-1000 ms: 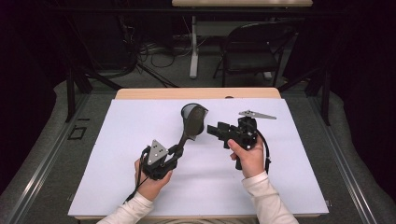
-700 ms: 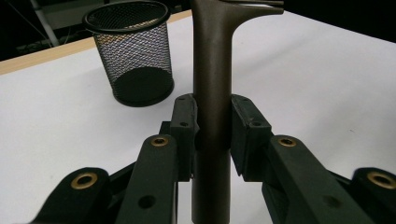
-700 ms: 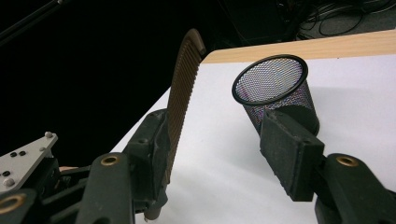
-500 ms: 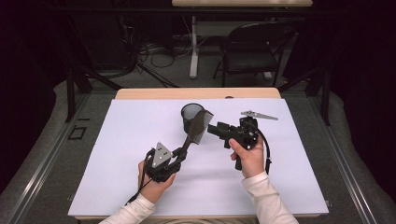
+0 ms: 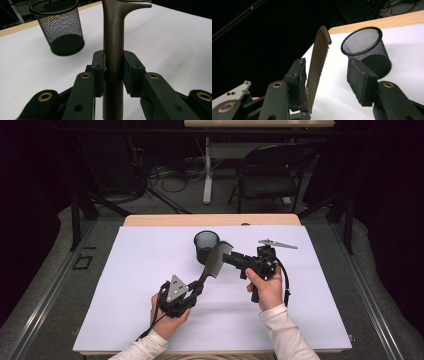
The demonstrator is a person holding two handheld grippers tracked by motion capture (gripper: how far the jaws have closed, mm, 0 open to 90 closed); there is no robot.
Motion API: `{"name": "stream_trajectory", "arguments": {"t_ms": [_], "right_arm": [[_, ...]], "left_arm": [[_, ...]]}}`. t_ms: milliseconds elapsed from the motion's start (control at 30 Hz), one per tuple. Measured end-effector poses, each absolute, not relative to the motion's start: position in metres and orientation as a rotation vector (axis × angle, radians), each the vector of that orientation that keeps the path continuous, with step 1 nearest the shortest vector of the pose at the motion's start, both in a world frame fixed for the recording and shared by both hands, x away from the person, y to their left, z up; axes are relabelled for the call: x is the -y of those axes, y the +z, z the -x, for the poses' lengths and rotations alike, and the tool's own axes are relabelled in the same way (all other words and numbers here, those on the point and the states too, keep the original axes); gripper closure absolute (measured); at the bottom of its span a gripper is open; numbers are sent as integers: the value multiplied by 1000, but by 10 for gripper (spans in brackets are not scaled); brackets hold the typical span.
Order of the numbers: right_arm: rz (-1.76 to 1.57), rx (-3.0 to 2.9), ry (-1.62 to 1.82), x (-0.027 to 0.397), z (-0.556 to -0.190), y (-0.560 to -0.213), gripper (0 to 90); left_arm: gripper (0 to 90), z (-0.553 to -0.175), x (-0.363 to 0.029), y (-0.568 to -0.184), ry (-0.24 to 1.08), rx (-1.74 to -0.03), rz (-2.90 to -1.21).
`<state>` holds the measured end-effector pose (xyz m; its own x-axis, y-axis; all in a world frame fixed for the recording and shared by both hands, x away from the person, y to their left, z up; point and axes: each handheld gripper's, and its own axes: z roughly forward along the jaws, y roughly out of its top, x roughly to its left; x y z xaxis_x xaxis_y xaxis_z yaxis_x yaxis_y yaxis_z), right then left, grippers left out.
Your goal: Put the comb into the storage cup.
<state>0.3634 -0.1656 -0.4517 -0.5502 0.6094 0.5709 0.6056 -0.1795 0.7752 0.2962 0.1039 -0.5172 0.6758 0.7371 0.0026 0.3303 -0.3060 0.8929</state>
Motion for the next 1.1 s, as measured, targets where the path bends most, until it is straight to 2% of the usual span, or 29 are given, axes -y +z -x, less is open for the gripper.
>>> {"name": "stream_trajectory", "arguments": {"t_ms": [633,1100], "right_arm": [[-1527,-1962,1976,168,-363,-456,646],[-1560,-1974,1975,167,-364,-460,708]], "left_arm": [[727,-292,-98,-520,501,-808,-1923],[727,-289,-93,-521,493,-789,-1938]]}}
